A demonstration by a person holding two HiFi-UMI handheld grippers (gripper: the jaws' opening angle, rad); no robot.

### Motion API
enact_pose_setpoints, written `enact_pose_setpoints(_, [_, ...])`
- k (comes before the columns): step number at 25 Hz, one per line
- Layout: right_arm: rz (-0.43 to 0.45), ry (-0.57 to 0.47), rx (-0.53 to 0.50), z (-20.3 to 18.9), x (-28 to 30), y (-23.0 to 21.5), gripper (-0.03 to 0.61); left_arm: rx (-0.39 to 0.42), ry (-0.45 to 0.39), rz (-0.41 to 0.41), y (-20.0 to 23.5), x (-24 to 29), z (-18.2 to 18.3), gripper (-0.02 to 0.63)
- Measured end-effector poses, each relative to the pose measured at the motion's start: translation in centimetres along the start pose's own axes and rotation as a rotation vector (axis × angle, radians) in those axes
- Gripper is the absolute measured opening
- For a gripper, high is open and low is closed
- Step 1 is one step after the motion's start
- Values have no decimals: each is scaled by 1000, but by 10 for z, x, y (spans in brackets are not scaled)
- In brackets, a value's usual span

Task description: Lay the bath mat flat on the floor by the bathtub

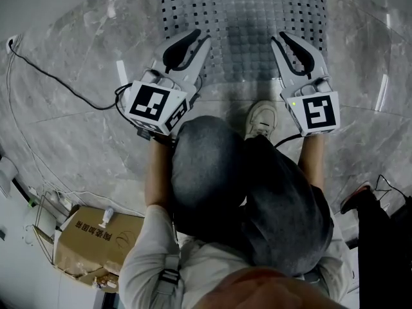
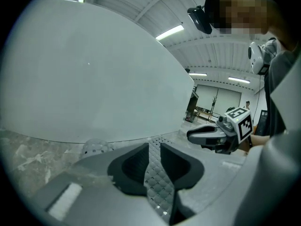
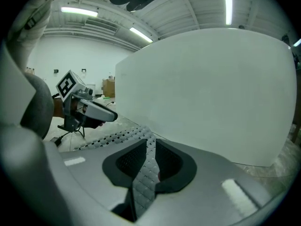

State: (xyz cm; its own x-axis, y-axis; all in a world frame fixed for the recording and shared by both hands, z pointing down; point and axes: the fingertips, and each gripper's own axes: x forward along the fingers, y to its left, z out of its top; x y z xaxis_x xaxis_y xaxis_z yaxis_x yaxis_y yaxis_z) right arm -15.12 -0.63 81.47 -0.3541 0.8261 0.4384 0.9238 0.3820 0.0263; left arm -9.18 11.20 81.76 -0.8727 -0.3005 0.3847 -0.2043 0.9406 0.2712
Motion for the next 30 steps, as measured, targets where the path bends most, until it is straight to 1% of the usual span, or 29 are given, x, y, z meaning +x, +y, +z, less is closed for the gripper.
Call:
enact_pose_setpoints(6, [-15,-115,-1,21,-10,-6,13,19,-63,29,0,-10,16,31])
enact_pose_setpoints(9, [-26,-147,-1,28,-17,-5,3,43,-88,34,-4,-18,24,5])
enact_pose_setpoints(11, [-21,-166,-5,33,-18,-5,3,53,-103,38,-4,-20,29,5])
enact_pose_setpoints(15, [-12,-174,5,34,-19,-6,2,54,-116,35,-4,-21,30,3])
enact_pose_setpoints(19, [-12,-177,10,33,-19,-5,2,49,-108,30,-6,-20,23,3])
enact_pose_setpoints(30, [-6,-174,14,31,-20,-7,2,53,-103,25,-8,-16,24,3])
